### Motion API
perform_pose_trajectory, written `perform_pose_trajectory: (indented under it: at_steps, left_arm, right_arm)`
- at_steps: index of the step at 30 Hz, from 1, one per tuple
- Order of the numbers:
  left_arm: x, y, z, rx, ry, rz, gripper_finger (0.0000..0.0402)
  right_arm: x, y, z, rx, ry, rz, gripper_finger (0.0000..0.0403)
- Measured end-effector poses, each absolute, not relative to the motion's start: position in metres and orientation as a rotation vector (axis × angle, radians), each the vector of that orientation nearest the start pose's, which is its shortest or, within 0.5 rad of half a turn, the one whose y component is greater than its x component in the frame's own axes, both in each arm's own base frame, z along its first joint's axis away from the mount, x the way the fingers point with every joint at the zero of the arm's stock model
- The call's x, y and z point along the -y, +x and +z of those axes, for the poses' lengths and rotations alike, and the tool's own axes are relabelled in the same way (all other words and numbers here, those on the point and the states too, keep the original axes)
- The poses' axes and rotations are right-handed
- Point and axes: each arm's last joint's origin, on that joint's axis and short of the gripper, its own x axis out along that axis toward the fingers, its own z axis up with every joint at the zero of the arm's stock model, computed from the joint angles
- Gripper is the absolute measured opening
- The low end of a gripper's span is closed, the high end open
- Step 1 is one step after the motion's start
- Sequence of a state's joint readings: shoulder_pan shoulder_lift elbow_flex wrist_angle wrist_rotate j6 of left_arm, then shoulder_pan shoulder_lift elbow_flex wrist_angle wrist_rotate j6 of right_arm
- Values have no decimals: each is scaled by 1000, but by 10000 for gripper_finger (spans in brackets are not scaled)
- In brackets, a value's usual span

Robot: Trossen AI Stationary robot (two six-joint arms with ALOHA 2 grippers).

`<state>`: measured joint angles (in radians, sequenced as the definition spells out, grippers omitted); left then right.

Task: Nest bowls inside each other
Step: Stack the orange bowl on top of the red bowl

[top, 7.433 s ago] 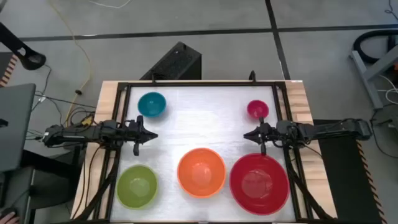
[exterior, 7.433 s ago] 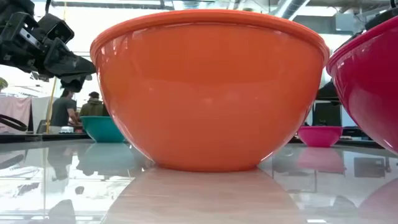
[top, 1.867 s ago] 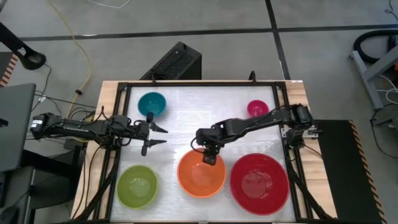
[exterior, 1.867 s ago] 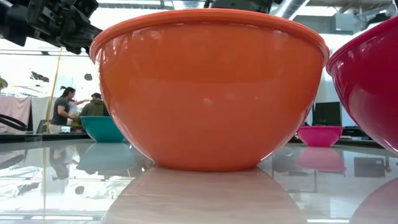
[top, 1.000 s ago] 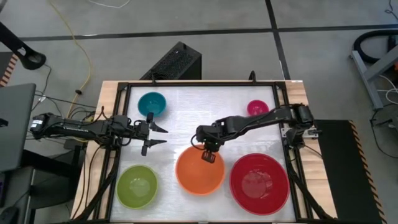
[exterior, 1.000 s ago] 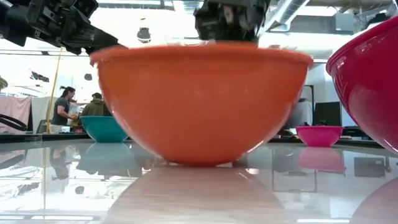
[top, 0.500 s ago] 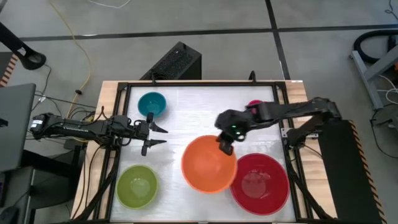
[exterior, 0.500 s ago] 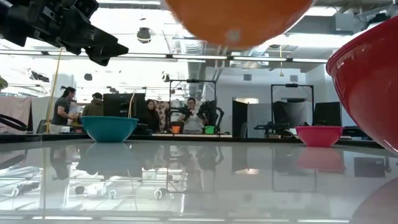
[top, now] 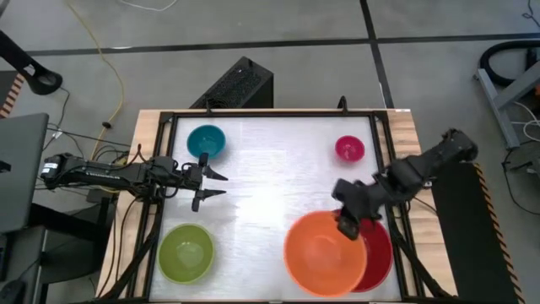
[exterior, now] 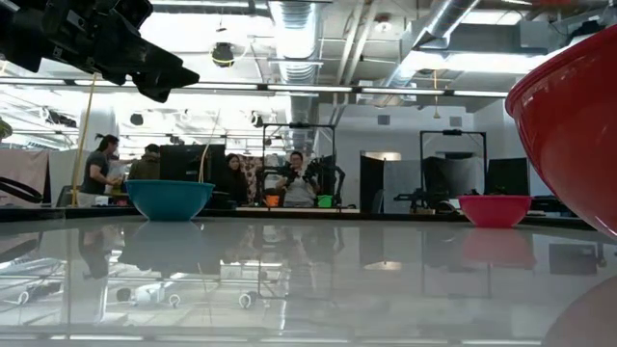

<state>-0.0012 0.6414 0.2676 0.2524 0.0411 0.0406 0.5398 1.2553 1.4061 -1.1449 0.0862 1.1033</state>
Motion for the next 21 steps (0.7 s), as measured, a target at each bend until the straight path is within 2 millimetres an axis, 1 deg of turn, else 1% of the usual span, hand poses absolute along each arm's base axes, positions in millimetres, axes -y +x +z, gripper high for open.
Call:
perform_pose_trajectory:
  at_steps: [4,8,11,17,21]
  left_arm:
    - [1,154,216,-120,38,-44,186]
    - [1,154,216,-121,31,-43,186]
    - [1,154,216,-121,13,-40,186]
    - [1,154,216,-121,0,-38,186]
    - [1,154,216,-121,-11,-37,186]
  right_arm:
    - [-124,167,356,-1078,723,-281,21]
    - [-127,142,342,-1112,781,-397,21]
    - [-128,127,330,-1138,824,-440,21]
    - [-127,106,309,-1159,891,-518,21]
    - [-129,104,298,-1163,904,-523,21]
